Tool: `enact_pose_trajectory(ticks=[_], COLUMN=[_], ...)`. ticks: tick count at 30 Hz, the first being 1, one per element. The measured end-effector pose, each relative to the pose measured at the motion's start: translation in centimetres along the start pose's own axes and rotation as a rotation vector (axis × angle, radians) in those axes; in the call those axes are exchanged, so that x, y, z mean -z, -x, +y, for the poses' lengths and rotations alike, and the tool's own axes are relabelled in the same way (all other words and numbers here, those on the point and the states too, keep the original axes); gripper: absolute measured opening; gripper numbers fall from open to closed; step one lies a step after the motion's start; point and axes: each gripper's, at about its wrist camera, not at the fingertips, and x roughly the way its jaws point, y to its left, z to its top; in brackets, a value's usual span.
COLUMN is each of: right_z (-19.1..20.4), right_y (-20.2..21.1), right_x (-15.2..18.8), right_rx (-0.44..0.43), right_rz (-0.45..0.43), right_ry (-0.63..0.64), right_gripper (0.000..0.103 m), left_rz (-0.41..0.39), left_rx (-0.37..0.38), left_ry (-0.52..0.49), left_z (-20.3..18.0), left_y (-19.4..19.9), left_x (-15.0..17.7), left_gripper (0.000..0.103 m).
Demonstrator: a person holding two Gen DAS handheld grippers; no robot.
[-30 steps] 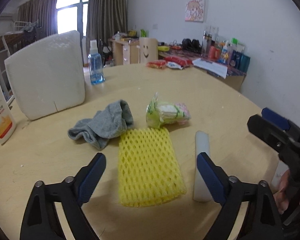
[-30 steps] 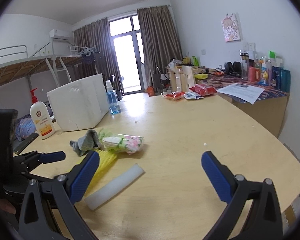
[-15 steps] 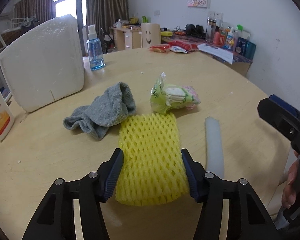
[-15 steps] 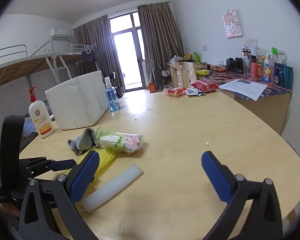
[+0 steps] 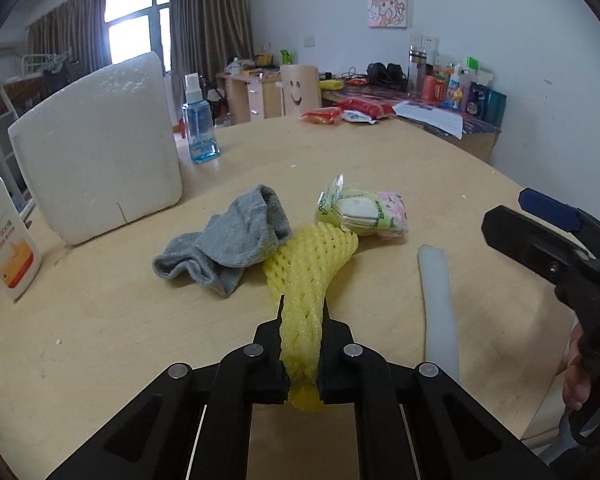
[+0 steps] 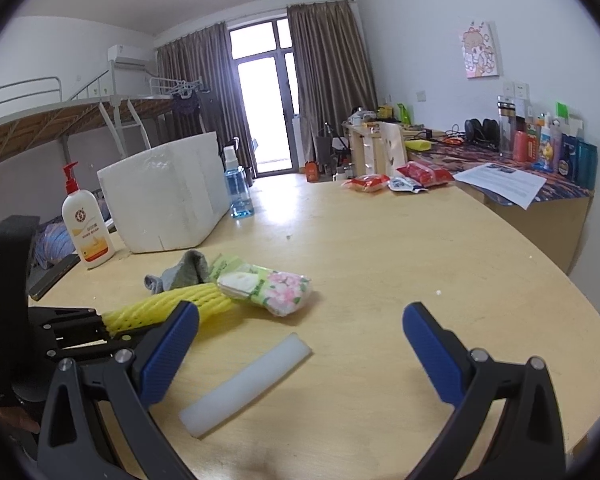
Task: Organize soft objects
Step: 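Close the left tool on the yellow foam net and lift it, then hold the foam net up with the left tool while the right tool approaches the flowered tissue pack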
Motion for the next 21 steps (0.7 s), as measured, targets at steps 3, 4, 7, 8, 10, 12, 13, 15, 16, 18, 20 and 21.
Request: enact_pose_trajectory(ticks=[3,4,7,8,10,12,13,15,16,18,20,21], right_z=[0.4,0.5,0.9,1.1,1.3,1.5,1.6,1.7,1.7,2.0,2.3,2.3], right_y=[-0.1,-0.1,-0.2,-0.2,-0.2,-0.4,-0.5,-0.8,-0.9,-1.1,-1.4,-1.5], right_x=[-0.1,-0.1,-0.2,-0.3,-0.5,-0.6,-0.7,-1.0,-1.1,-1.1,-1.2,-1.3], right_rx=[-0.003,-0.002,0.0,0.001,0.005,0.008,0.012,0.013,0.016,0.019,0.023,0.025], right_rz=[0.002,0.004,0.007,0.007,0.007,0.01,0.013,0.017,0.018,0.024,0.034,0.038], right_ry=[0.004,0.005,0.01,0.014,0.02,0.029,0.032,0.036,0.037,0.042,0.046,0.048], right_gripper=[0.103,0.103,0.103,0.103,0.103,0.103,0.103,0.103,0.103,0.103,0.103,0.103], left_rz=[-0.022,-0.03,-0.047,-0.053,-0.062,-0.069,-0.072,-0.081,-0.085,-0.096,-0.1,-0.102], left_rx=[0.022,0.025,0.036,0.04,0.037,0.039,0.037,0.037,0.036,0.038,0.039,0.043], left_ry=[0.008,0.005,0.002,0.001,0.007,0.014,0.016,0.01,0.007,0.005,0.013,0.019], left_z=[0.5,0.6,0.9,1.1,1.5,1.8,2.0,2.2,2.2,2.2,2.6,2.8], left_y=[0.5,0.7,1.5,1.8,2.3,2.7,2.9,3.5,3.7,4.1,4.5,4.7], left_x=[0.1,0.1,0.3,0.4,0.5,0.6,0.7,0.9,0.9,1.0,1.2,1.3], left_gripper=[0.009,0.009,0.009,0.009,0.009,0.009,0.009,0.009,0.009,0.009,0.009,0.009])
